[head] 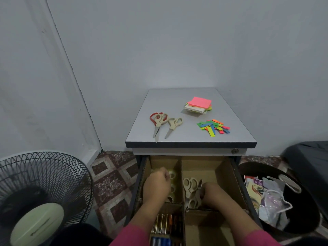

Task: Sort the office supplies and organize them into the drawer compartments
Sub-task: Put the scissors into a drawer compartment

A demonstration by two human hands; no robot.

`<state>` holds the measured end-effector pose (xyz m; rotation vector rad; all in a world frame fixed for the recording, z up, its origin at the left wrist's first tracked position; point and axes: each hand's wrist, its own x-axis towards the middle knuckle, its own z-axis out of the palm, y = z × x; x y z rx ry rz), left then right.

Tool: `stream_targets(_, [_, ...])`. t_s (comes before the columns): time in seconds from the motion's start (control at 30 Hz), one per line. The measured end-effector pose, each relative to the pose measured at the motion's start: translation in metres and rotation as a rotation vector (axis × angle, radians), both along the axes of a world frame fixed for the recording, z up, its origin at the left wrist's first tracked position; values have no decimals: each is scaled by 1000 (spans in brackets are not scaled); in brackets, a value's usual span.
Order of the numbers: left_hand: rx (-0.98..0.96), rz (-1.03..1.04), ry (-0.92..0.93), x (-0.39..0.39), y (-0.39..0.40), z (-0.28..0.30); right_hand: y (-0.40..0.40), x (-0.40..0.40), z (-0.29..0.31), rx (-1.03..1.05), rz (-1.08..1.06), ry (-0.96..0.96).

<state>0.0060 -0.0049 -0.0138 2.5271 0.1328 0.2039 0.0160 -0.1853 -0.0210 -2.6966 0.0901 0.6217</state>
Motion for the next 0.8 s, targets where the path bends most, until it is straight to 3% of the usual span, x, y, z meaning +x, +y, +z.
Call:
stream_targets(0.33, [-7,14,8,1,0,-2,1,-5,3,69,-44,-19])
stream_targets(0.47, [-67,0,-119,-1,-1,0,0,-15,13,167,-123,-332])
stream_targets(0.67, [-226,47,-572,14,-1,44,24,-6,56,386,-42,-984])
stream_targets(0.73, [-197,91,-580,33,2,71,40,12,81,369,0,-1051])
stream_targets(0.8, [-170,154,-482,57,7,93,59,38,101,345,-34,-989])
